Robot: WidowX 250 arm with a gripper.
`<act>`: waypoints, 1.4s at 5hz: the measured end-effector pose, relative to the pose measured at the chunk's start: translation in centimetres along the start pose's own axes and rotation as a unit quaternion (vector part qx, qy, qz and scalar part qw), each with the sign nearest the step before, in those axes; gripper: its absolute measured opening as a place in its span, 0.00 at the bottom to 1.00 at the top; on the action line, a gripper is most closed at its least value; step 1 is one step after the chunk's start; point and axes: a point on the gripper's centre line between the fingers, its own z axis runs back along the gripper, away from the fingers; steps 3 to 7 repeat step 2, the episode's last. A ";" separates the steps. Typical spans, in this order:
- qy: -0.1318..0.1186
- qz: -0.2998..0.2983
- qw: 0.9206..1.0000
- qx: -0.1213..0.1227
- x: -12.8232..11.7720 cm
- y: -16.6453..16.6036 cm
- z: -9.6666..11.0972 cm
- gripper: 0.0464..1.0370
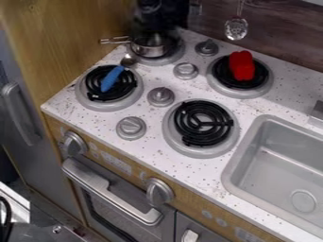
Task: Move the silver pot to the top left burner
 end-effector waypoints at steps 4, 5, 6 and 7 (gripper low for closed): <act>0.146 -0.005 0.989 0.003 -7.6 -2.7 0.0 0.96; 0.146 -0.005 0.989 0.003 -7.6 -2.7 0.0 0.96; 0.146 -0.005 0.989 0.003 -7.6 -2.7 0.0 0.96; 0.146 -0.005 0.989 0.003 -7.6 -2.7 0.0 0.96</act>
